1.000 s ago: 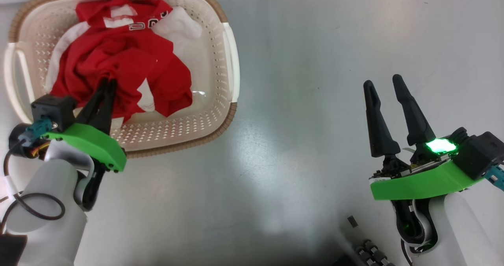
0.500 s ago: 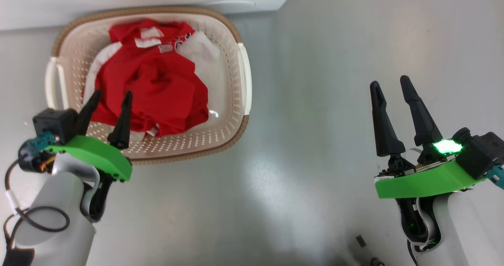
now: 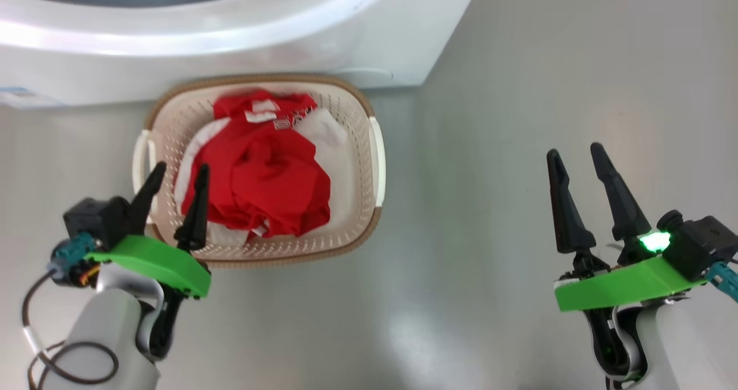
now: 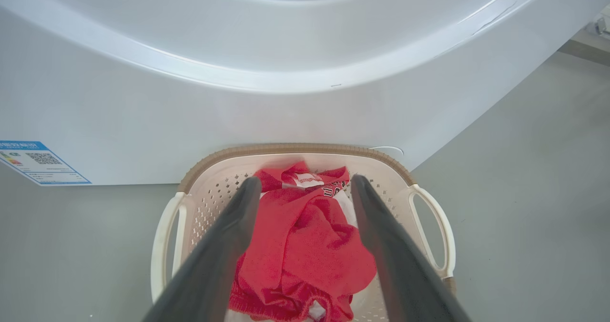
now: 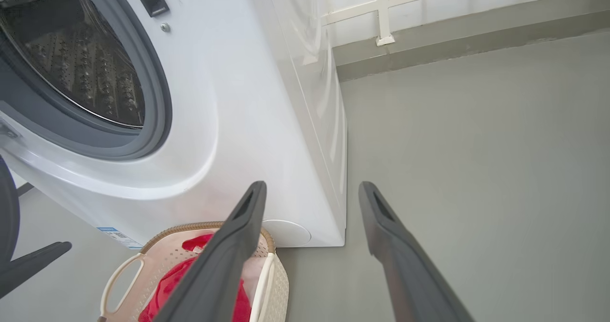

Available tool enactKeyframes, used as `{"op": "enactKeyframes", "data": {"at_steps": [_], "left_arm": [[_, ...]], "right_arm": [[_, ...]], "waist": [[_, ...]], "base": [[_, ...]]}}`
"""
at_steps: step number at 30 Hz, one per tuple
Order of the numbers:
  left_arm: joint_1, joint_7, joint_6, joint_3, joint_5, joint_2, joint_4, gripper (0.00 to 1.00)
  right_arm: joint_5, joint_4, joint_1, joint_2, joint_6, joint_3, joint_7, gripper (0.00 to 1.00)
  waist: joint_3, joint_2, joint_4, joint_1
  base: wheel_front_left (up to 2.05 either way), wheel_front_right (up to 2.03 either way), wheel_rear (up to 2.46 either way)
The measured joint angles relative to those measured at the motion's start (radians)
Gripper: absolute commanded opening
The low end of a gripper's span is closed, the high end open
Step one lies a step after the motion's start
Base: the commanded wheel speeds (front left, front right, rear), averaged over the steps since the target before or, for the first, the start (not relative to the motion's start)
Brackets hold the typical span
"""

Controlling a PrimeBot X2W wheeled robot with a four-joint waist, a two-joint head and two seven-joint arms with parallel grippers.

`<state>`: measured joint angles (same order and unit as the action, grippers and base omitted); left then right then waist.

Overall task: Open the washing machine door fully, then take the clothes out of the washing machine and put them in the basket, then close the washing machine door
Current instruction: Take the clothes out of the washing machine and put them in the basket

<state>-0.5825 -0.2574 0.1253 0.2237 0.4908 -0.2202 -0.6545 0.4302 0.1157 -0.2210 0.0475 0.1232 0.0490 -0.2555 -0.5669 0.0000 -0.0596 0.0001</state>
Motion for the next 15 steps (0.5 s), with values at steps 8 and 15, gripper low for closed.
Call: {"op": "enactKeyframes", "data": {"at_steps": [8, 15], "left_arm": [[0.1, 0.001, 0.0, -0.035, -0.035, 0.02, 0.065, 1.0], [0.202, 0.001, 0.0, -0.065, -0.072, 0.046, 0.127, 1.0]], "right_arm": [[-0.001, 0.023, 0.069, 0.0, 0.0, -0.008, 0.0, 1.0], [-0.003, 0.039, 0.149, -0.001, 0.0, -0.026, 0.0, 1.0]], "waist": [[0.116, 0.0, 0.02, 0.0], [0.219, 0.0, 0.038, 0.0]], "base": [[0.0, 0.0, 0.0], [0.0, 0.0, 0.0]]}}
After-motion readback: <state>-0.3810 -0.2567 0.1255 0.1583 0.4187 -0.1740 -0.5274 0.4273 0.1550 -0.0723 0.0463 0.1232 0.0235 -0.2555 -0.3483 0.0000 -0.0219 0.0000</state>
